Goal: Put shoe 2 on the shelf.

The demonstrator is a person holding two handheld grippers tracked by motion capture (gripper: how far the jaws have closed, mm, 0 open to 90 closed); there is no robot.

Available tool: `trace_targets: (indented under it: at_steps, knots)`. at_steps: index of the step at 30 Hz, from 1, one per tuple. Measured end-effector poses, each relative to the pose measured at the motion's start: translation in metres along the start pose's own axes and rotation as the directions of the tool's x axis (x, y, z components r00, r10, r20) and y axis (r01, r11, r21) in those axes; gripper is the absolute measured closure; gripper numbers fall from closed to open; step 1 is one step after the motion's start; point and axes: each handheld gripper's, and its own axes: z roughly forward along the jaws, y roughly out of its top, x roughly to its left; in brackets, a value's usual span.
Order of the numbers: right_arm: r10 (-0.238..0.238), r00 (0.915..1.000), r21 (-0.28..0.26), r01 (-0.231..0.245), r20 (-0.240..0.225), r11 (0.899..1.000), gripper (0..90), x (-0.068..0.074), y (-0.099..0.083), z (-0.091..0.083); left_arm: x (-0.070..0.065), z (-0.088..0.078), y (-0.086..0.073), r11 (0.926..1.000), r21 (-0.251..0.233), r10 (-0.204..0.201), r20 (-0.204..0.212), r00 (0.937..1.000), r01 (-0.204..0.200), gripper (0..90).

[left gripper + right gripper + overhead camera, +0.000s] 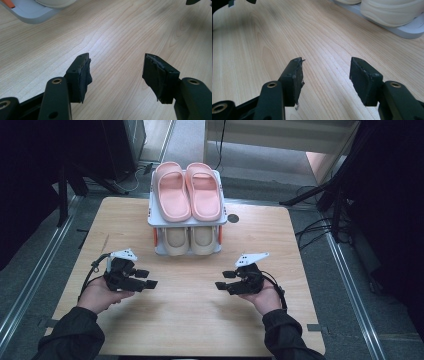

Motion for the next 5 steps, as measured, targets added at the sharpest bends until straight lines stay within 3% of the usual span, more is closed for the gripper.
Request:
trace_targets:
  at_steps: [5]
  knots:
    - [-0.015, 0.9999, -0.028, 0.015, 0.002, 0.999, 42.8, 0.0003, 0.0019, 0.0001, 0.0016, -0.0005, -0.0001, 1.0000, -0.004, -0.006, 0.000, 1.0000, 0.006, 38.1]
